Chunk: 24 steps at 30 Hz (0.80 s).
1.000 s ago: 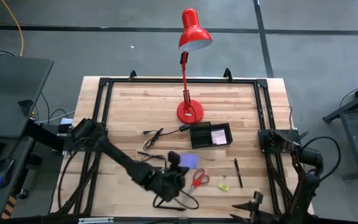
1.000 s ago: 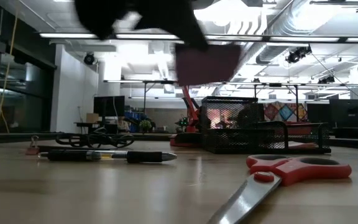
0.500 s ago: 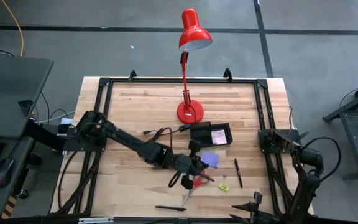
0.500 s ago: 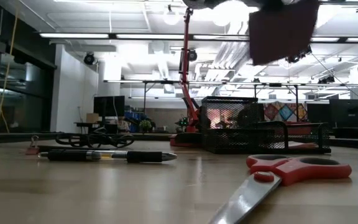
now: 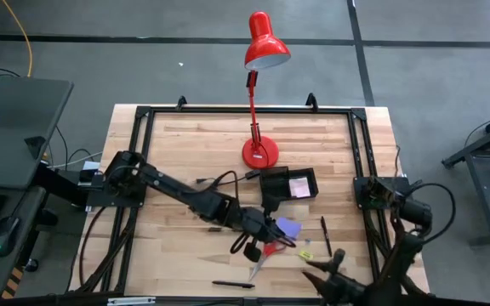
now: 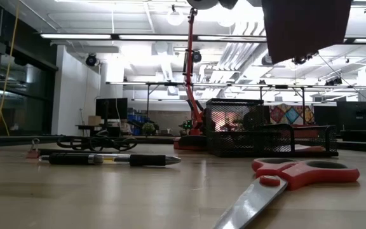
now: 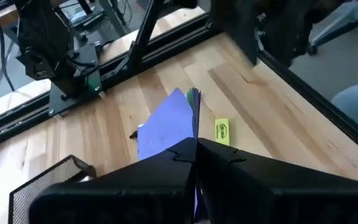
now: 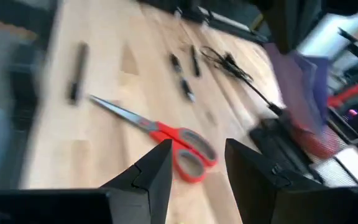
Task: Pick and place office supplies into organizer
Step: Put the purple sticky notes into the desk organizer
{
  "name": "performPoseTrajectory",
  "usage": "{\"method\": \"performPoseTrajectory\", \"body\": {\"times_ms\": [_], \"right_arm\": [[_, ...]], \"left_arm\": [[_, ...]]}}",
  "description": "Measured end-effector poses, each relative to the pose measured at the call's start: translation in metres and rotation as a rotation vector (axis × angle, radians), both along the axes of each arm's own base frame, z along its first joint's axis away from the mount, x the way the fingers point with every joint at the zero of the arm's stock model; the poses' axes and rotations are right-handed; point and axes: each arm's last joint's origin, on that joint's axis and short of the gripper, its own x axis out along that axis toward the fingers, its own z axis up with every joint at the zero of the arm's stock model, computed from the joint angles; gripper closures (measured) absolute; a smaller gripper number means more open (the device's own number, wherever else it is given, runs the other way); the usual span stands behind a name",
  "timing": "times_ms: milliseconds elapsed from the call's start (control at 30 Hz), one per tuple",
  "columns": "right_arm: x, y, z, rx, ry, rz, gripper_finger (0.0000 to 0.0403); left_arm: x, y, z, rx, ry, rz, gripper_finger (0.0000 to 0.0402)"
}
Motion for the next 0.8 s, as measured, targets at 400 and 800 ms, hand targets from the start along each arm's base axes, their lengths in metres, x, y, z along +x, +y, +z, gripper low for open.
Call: {"method": "performPoseTrajectory", "body": {"times_ms": [400, 800], "right_arm": [[0.022, -0.018, 0.002, -0.168, 0.077, -0.025, 0.0263], [0.033, -0.024, 0.002, -0.229, 0.101, -0.022, 0.0263]], "left_arm": [[-0.017, -0.039, -0.007, 0.04, 0.078, -0.002, 0.0401], [-0.019, -0.052, -0.005, 0.01, 0.053, -0.041, 0.0401]]}}
